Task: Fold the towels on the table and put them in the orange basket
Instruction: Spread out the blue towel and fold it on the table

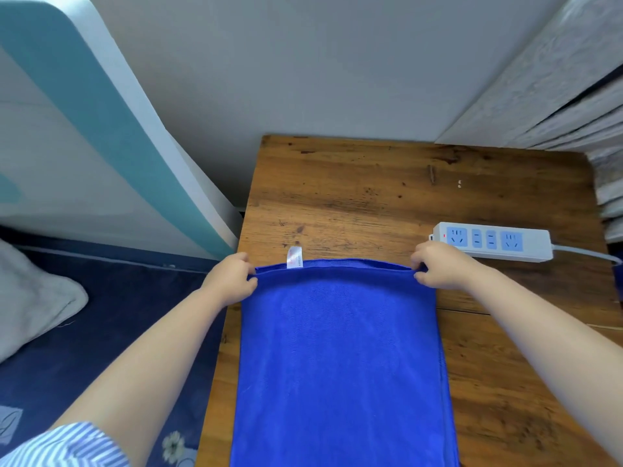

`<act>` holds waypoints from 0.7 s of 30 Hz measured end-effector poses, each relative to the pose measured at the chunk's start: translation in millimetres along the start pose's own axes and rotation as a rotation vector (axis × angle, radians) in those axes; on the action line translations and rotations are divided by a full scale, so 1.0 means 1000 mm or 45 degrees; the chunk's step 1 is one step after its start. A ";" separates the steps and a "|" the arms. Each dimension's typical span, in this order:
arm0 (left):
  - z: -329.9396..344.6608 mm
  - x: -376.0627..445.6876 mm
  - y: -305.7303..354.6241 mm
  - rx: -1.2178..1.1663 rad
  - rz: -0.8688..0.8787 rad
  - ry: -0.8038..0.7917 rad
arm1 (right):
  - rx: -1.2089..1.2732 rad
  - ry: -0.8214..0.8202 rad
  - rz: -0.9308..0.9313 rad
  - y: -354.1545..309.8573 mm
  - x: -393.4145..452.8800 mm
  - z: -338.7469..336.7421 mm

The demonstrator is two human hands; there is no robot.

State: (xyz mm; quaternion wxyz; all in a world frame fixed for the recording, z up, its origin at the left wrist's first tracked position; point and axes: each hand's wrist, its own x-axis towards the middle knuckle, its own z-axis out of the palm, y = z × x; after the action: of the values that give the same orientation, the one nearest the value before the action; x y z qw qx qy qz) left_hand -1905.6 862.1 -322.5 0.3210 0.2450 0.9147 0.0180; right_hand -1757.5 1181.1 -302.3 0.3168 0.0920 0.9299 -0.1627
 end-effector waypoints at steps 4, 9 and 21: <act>0.006 -0.014 -0.004 0.156 0.175 0.088 | -0.153 0.190 -0.103 -0.007 -0.011 0.006; 0.016 -0.045 0.001 -0.433 0.053 -0.072 | 0.509 0.016 0.059 -0.020 -0.037 0.015; 0.010 -0.011 0.009 -0.324 -0.304 0.187 | 0.323 0.284 0.309 -0.012 -0.008 0.008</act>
State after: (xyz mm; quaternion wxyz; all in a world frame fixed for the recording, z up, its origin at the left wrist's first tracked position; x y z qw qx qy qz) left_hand -1888.1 863.9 -322.0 0.2816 0.0900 0.9486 0.1132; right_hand -1750.3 1167.1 -300.3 0.2150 0.2598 0.9134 -0.2279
